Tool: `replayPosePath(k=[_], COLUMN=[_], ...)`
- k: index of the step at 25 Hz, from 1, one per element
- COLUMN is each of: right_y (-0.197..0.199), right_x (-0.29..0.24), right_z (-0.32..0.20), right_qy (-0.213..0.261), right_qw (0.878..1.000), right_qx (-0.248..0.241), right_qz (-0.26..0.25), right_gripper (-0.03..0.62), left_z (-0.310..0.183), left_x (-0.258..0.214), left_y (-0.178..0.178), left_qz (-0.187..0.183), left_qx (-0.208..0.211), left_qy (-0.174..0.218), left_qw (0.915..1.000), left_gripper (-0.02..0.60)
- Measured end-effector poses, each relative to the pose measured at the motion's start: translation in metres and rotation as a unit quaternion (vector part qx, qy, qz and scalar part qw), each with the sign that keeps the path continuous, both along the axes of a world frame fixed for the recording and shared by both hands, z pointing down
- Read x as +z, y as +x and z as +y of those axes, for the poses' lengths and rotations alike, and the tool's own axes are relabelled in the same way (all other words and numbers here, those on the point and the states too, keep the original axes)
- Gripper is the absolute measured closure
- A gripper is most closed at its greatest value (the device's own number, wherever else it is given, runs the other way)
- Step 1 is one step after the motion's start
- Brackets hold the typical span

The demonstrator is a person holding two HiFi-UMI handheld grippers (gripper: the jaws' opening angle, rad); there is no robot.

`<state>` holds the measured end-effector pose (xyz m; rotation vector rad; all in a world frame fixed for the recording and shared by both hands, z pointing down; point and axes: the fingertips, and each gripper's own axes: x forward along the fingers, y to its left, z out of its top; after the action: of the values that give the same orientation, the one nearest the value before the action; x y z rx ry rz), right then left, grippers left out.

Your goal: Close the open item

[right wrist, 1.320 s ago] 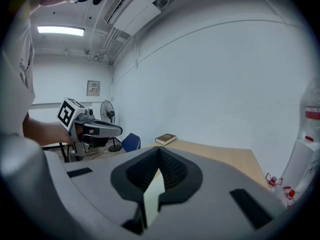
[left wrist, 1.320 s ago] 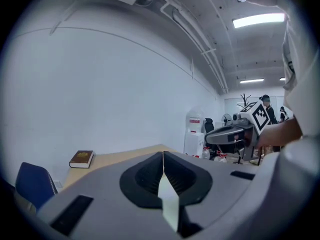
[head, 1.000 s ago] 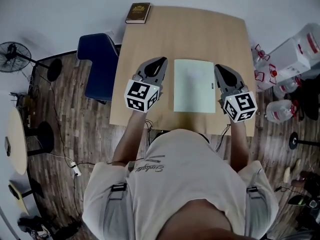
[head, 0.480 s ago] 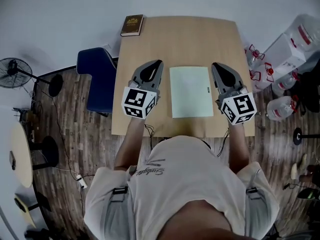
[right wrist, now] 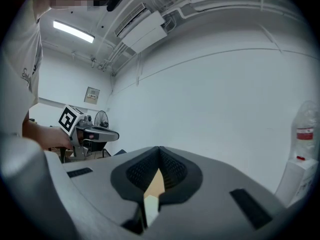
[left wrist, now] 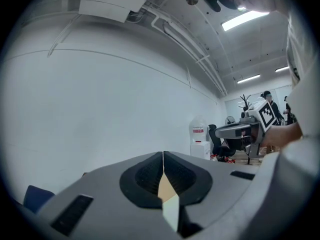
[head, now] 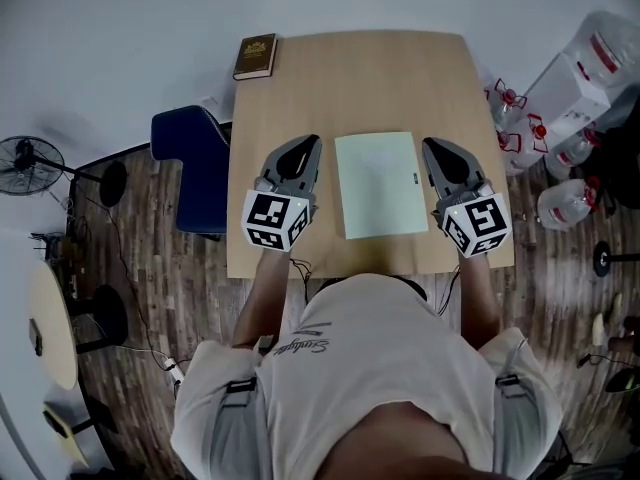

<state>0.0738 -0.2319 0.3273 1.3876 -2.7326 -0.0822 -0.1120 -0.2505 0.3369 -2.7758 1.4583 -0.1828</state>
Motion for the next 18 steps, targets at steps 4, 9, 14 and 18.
replayPosePath(k=[4,9,14,18], right_y=[-0.001,-0.008,-0.011,-0.019], right_x=[0.003,0.008,0.014,0.023], right_z=[0.000,-0.002,-0.006,-0.010], right_qy=[0.000,0.003,-0.010,-0.018], right_qw=[1.000,1.000,1.000,1.000], right_qx=[-0.007,-0.013,-0.019,-0.023], right_qz=[0.003,-0.001,-0.008,-0.006], right_gripper=[0.599,0.599,0.599,0.599], left_z=[-0.003,-0.007,-0.007,-0.009], left_x=[-0.004,0.003,0.004,0.015], left_y=[0.000,0.005,0.007,0.004], left_qz=[0.006,0.002,0.005,0.015], left_qx=[-0.002,0.011,0.019,0.013], left_qy=[0.006,-0.002,-0.005,-0.018], left_qw=[1.0000,0.9999,0.9998,0.9996], left_gripper=[0.566,0.566,0.566,0.566])
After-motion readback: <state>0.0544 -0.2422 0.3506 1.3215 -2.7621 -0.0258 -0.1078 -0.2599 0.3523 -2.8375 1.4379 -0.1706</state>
